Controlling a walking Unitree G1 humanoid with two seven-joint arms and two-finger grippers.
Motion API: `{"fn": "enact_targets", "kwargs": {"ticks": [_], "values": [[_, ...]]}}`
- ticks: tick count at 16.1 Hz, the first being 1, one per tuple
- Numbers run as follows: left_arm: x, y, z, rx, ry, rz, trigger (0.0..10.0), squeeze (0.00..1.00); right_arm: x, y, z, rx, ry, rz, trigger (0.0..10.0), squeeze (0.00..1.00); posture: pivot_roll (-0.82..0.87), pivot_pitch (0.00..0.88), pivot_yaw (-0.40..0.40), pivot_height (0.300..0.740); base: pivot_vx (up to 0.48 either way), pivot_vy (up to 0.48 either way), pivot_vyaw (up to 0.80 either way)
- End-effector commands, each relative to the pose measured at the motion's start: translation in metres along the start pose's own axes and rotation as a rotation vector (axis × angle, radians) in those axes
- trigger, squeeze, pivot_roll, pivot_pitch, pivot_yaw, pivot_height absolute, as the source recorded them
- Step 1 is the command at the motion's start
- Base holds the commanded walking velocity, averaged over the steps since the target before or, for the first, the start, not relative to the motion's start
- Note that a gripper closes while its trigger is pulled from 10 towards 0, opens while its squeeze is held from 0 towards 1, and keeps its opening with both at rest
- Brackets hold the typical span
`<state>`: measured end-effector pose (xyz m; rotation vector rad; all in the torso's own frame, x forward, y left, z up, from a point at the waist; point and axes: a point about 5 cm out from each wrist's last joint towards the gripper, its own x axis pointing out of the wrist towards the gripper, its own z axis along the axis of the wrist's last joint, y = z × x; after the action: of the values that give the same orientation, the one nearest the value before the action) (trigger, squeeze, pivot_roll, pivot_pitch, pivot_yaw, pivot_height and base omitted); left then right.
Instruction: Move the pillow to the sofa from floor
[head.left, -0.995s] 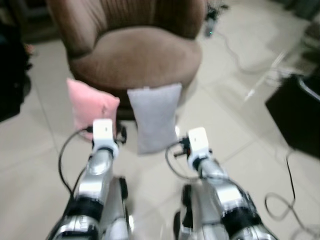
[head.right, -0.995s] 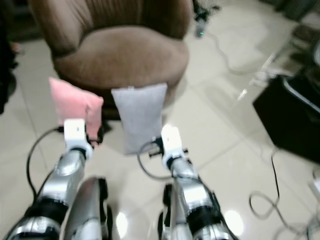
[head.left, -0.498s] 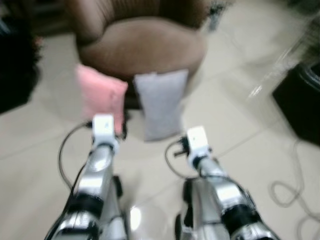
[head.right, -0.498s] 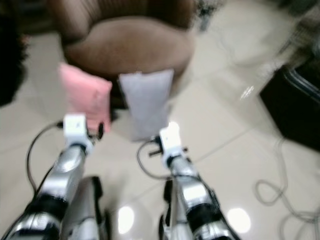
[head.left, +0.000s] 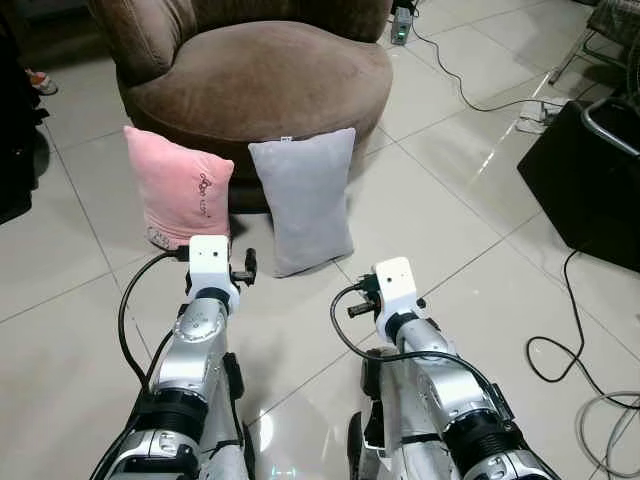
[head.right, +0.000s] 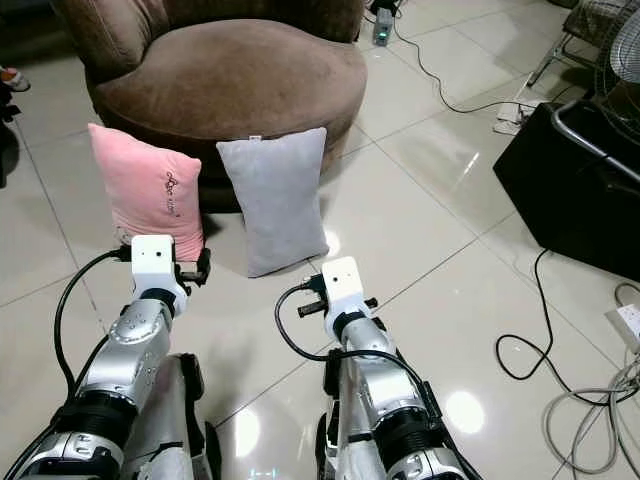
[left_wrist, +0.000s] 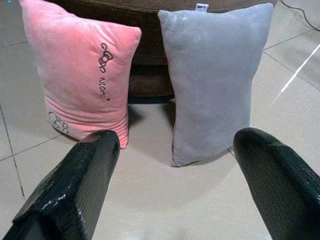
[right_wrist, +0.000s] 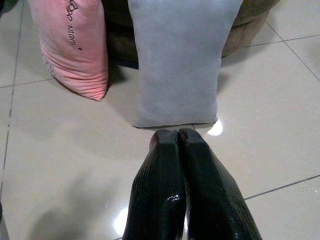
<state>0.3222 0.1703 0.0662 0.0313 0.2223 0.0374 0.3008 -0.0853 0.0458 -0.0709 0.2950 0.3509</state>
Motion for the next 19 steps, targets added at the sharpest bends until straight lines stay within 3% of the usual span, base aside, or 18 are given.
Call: {"fn": "enact_targets", "kwargs": {"ticks": [1, 3, 19], "values": [[-0.0016, -0.0037, -0.0014, 0.002, -0.002, -0.022, 10.0, 0.0, -0.0021, -0.0027, -0.0027, 0.003, 0.007, -0.008, 10.0, 0.0, -0.08, 0.202, -0.085, 0.56, 0.0, 0.0, 0.0], [-0.002, -0.003, -0.0005, -0.045, -0.008, -0.024, 10.0, 0.0, -0.0027, -0.0029, -0.0029, 0.001, 0.006, -0.008, 10.0, 0.0, -0.09, 0.205, -0.087, 0.56, 0.15, 0.0, 0.0], [-0.0005, 0.001, -0.0053, -0.026, 0.041, 0.0, 10.0, 0.0, -0.0041, -0.0034, -0.0044, -0.003, 0.007, 0.001, 10.0, 0.0, -0.09, 0.207, -0.087, 0.56, 0.473, 0.0, 0.0]]}}
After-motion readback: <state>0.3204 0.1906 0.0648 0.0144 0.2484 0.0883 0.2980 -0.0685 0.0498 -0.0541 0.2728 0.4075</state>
